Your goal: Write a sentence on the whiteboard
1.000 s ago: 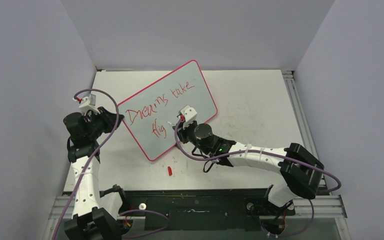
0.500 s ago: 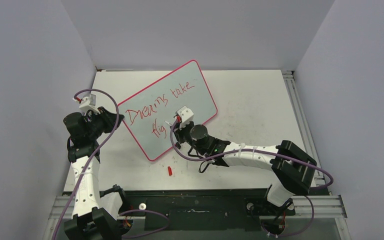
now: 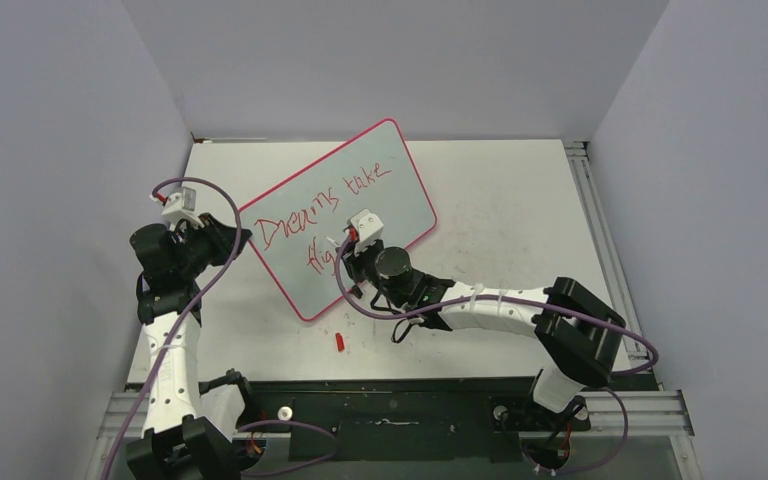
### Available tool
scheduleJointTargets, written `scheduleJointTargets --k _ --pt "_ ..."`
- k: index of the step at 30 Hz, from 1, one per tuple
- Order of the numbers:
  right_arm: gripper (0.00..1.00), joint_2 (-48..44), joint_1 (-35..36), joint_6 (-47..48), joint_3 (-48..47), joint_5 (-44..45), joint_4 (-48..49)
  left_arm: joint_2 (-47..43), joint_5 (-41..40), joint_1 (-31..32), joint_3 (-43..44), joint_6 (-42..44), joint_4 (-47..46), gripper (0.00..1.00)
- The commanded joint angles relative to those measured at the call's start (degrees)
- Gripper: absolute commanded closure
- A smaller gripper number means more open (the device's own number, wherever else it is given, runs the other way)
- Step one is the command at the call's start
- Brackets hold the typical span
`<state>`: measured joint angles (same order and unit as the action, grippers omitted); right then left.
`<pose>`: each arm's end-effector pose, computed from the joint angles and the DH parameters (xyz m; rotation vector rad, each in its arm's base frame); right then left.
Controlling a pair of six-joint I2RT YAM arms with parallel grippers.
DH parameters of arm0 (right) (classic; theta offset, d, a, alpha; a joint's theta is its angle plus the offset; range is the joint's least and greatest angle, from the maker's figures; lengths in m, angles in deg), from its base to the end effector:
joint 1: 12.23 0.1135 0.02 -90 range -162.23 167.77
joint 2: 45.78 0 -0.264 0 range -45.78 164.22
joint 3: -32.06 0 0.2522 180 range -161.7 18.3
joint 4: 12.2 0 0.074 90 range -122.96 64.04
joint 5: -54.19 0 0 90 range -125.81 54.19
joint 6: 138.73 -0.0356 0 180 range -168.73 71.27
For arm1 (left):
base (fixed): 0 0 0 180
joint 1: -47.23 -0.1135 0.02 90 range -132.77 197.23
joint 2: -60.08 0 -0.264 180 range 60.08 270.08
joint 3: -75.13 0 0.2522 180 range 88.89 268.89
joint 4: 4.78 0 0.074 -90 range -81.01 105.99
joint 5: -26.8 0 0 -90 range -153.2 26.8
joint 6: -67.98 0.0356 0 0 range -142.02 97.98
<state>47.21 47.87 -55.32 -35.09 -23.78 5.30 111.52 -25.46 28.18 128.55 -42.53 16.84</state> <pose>0.1901 0.3157 0.2514 -0.6470 1.6381 0.6787 0.1997 0.0459 0.2943 -0.2052 1.8785 -0.6444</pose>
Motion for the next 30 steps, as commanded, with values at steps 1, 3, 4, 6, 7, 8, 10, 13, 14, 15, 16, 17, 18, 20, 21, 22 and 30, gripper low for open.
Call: scheduleJointTargets --k 1,3,4,6,7,8,10,13,14,15,16,17,18,20,21,22,30 --pt "0.95 1.1 0.5 0.4 -2.3 2.0 3.7 -0.2 1.7 0.9 0.2 0.0 -1.2 0.87" --pt "0.95 1.4 0.4 0.3 -1.8 2.8 4.3 -0.3 1.6 0.9 0.2 0.0 -1.2 0.87" --pt "0.95 1.7 0.3 0.3 -1.8 2.8 4.2 -0.2 1.7 0.9 0.2 0.0 -1.2 0.87" --pt "0.95 2.1 0.4 0.4 -1.7 3.1 4.1 -0.3 1.7 0.9 0.2 0.0 -1.2 0.87" --pt "0.95 2.2 0.4 0.4 -1.6 3.2 4.1 -0.3 1.6 0.9 0.2 0.0 -1.2 0.87" --pt "0.95 2.2 0.4 0.5 -1.5 3.3 4.2 -0.3 1.6 0.9 0.2 0.0 -1.2 0.87" --pt "0.95 2.5 0.3 0.7 -1.4 3.6 4.0 -0.4 1.6 0.9 0.2 0.0 -1.2 0.87" --pt "0.95 2.9 0.2 1.3 -0.9 4.1 3.6 -0.3 1.8 0.9 0.3 0.0 -1.2 0.87" --pt "0.95 2.9 0.3 1.4 -0.8 4.2 3.5 -0.4 1.8 0.9 0.3 0.0 -1.2 0.87" --pt "0.95 2.9 0.2 1.5 -0.6 4.4 3.1 -0.4 1.8 0.9 0.3 0.0 -1.2 0.87" --pt "0.95 2.8 0.3 1.5 -0.3 4.6 2.8 -0.4 1.8 0.9 0.2 0.1 -1.2 0.87" --pt "0.95 2.6 0.5 1.5 0.1 4.7 2.6 -0.4 1.7 1.0 0.3 0.0 -1.2 0.87" --pt "0.95 2.2 0.6 1.4 0.4 4.8 2.4 -0.4 1.7 1.0 0.3 0.0 -1.2 0.87" --pt "0.95 1.7 0.9 1.0 1.4 4.9 1.8 -0.5 1.6 1.0 0.3 0.1 -1.2 0.87" --pt "0.95 1.5 1.0 0.8 1.8 4.9 1.5 -0.5 1.6 1.0 0.3 0.1 -1.1 0.87" --pt "0.95 1.4 1.2 0.5 2.4 5.1 1.3 -0.5 1.6 1.0 0.3 0.1 -1.1 0.87" --pt "0.95 0.2 3.3 -1.2 5.9 7.2 0.3 -0.8 1.5 1.0 0.1 0.1 -1.1 0.87"
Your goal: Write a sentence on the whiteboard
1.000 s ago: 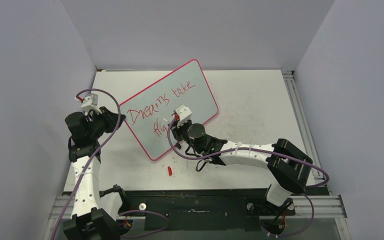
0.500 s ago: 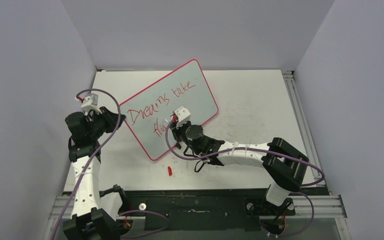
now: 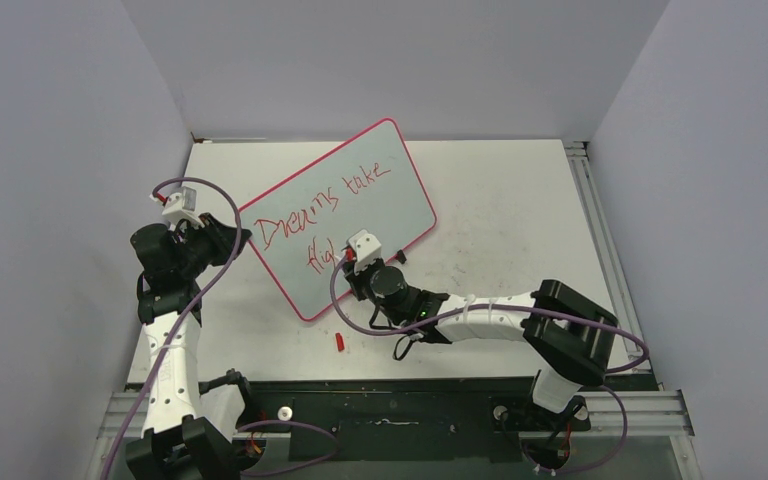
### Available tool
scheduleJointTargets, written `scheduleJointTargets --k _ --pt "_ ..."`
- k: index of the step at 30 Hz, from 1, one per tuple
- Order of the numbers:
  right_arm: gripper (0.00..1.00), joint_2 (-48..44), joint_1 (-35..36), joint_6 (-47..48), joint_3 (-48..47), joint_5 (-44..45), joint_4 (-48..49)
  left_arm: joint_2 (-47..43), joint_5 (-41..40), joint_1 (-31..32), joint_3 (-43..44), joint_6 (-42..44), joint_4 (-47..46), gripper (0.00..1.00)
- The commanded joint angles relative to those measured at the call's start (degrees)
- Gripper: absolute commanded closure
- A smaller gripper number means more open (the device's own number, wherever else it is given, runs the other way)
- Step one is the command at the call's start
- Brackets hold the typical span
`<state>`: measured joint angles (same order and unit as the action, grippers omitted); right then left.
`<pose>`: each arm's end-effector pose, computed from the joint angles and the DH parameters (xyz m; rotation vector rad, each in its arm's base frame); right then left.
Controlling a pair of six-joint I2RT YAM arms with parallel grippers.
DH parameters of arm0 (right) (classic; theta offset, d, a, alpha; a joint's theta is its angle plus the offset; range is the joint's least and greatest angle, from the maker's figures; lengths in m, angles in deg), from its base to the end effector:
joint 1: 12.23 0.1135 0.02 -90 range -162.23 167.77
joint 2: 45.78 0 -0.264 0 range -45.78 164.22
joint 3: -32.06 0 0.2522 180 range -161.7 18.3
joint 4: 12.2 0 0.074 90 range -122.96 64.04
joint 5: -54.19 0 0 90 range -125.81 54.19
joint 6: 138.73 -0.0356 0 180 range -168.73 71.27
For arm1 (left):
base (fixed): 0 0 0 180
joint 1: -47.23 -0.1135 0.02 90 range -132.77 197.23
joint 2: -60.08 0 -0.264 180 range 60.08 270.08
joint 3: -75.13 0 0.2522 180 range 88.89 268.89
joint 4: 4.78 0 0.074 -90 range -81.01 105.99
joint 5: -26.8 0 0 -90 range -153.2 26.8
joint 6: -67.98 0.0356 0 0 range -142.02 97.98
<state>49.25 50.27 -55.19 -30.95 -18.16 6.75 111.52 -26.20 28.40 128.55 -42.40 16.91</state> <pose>0.1768 0.3162 0.2184 -0.6541 1.7051 0.5832 0.1999 0.0455 0.2941 -0.2093 1.8803 -0.6336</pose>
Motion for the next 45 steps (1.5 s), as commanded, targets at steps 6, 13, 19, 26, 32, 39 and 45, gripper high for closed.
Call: scheduleJointTargets --k 6,13,19,26,32,39,45 --pt "0.95 -2.0 1.4 -1.5 2.4 2.8 -0.7 -0.6 2.4 0.8 0.2 0.1 -1.2 0.87" --pt "0.95 -0.5 1.4 -1.4 0.1 3.4 -0.2 -0.2 2.4 0.8 0.1 0.0 -1.2 0.87" --pt "0.95 -1.0 1.4 -0.8 -0.6 3.9 1.0 -0.4 2.0 0.8 0.1 0.2 -0.8 0.87" --pt "0.95 -1.3 1.4 0.1 -1.5 4.4 2.6 -0.3 2.0 0.8 0.1 0.3 -0.6 0.87" --pt "0.95 -0.3 1.1 0.9 -2.6 4.4 3.6 0.0 2.1 1.1 0.1 0.3 -0.7 0.87" --pt "0.95 0.5 0.5 0.8 -2.9 5.4 3.4 0.0 2.1 1.2 0.1 0.3 -0.6 0.87" --pt "0.95 0.2 -0.5 -0.2 -2.3 6.0 2.9 -0.1 2.0 1.2 0.1 0.4 -0.6 0.87"
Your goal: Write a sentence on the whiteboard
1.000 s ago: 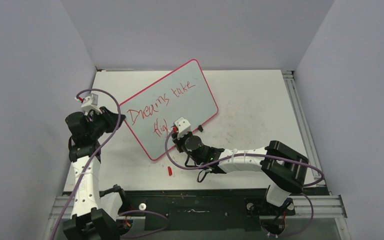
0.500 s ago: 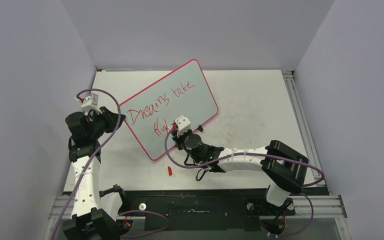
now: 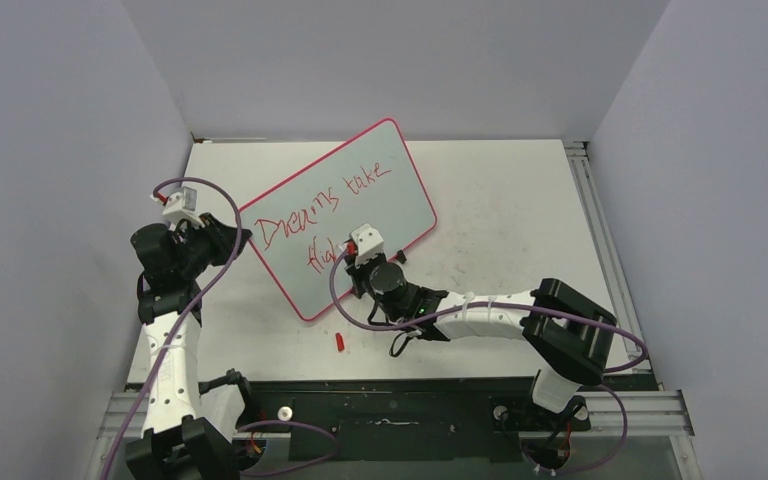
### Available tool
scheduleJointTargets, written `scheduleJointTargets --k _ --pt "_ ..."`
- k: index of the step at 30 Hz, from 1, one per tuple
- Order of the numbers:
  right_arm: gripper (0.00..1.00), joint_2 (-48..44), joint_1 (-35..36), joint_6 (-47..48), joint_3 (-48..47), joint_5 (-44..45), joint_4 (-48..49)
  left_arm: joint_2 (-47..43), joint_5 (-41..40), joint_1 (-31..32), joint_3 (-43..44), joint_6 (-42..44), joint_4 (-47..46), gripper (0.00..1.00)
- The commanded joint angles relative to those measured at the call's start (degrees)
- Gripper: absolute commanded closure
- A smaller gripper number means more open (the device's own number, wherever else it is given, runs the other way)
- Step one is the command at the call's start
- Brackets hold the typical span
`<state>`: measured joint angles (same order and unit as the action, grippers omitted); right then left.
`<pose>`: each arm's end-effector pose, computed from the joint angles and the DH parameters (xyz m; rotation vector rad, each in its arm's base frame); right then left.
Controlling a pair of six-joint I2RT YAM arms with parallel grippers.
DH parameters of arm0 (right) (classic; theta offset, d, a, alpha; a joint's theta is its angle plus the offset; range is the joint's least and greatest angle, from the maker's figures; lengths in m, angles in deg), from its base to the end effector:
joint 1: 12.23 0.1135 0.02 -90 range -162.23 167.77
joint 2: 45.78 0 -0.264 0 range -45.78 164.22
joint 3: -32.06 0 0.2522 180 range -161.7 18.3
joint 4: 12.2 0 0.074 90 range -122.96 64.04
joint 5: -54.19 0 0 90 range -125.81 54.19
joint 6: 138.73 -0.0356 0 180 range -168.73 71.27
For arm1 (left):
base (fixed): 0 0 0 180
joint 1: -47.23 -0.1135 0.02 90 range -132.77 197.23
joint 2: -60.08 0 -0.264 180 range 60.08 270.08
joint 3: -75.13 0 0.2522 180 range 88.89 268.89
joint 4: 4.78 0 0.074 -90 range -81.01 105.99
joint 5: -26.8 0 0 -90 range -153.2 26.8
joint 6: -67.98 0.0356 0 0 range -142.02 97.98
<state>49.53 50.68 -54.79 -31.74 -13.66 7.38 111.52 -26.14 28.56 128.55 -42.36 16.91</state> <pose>0.1778 0.3180 0.2224 -0.5960 1.6918 0.5274 0.2000 0.0449 0.2941 -0.2053 1.8808 -0.6360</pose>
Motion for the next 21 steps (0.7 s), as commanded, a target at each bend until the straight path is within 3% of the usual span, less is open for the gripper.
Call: scheduleJointTargets --k 1,21 --pt "0.95 -0.1 -1.1 -0.7 -1.5 1.6 2.2 0.0 2.0 1.0 0.2 0.4 -0.6 0.87" --pt "0.95 -0.2 1.0 0.1 -0.4 -1.5 3.5 -0.1 1.9 1.0 0.4 0.5 -0.6 0.87"
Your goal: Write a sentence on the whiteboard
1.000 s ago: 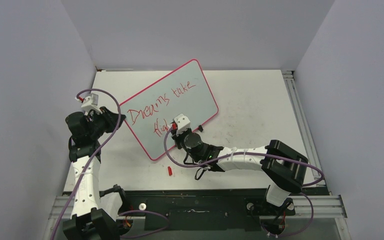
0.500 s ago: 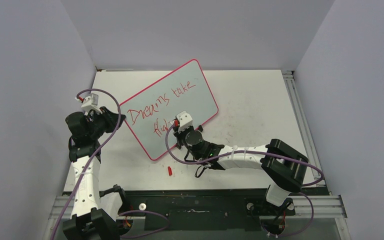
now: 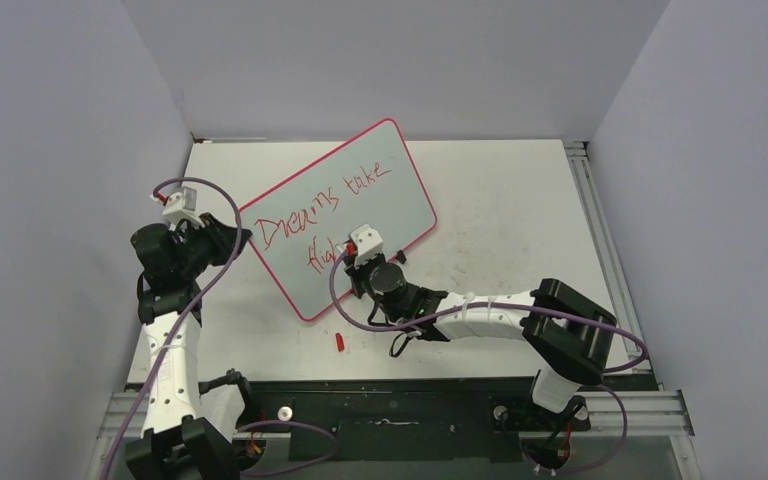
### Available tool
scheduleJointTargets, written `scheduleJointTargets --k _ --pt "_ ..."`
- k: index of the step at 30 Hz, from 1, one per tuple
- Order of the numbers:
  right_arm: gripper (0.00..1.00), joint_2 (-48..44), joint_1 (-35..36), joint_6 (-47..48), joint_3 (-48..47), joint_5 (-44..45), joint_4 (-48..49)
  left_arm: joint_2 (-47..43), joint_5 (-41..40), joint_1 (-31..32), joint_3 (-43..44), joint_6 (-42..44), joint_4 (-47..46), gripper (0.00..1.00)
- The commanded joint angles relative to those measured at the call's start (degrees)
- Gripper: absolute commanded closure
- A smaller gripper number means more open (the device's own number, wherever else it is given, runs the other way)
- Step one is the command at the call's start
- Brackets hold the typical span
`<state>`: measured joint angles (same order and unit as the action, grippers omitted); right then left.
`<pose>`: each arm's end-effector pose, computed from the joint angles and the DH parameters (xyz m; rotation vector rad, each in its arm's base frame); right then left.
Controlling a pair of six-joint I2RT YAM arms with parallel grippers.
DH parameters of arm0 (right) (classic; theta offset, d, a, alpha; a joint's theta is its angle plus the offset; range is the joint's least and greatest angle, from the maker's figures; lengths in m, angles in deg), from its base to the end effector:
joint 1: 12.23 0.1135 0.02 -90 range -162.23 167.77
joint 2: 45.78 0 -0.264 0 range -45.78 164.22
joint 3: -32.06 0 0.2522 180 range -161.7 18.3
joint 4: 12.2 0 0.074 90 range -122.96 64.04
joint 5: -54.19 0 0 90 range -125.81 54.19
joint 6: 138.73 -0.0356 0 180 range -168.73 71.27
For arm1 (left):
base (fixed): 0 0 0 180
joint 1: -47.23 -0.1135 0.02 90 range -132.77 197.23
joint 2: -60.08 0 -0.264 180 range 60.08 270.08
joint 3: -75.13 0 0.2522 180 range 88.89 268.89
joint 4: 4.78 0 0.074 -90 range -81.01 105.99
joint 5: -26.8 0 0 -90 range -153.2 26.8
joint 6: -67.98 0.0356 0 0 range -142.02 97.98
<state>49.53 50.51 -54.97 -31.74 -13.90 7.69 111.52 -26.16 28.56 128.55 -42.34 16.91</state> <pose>0.1787 0.3177 0.2230 -0.5910 1.6893 0.5341 0.2000 0.0450 0.2941 -0.2052 1.8808 -0.6355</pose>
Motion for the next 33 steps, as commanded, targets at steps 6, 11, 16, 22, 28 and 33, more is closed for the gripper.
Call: scheduleJointTargets --k 6,11,16,22,28,33 --pt "0.95 0.0 1.6 0.2 -0.7 -1.1 3.0 -0.1 1.9 1.1 0.4 0.5 -0.7 0.87" --pt "0.95 0.8 1.5 -0.6 -0.8 0.6 2.4 -0.1 2.0 1.0 0.3 0.5 -0.6 0.87" --pt "0.95 1.1 1.0 -1.1 -1.0 1.4 1.8 -0.2 1.9 1.0 0.3 0.5 -0.5 0.87" --pt "0.95 0.8 0.1 -1.7 -0.5 2.3 1.8 0.0 1.9 1.0 0.4 0.5 -0.5 0.87" --pt "0.95 0.5 -0.1 -2.0 -0.2 2.3 1.7 -0.1 1.9 1.0 0.3 0.5 -0.5 0.87" --pt "0.95 0.7 -0.1 -2.9 0.9 2.3 1.9 0.0 1.9 1.0 0.3 0.5 -0.5 0.87"
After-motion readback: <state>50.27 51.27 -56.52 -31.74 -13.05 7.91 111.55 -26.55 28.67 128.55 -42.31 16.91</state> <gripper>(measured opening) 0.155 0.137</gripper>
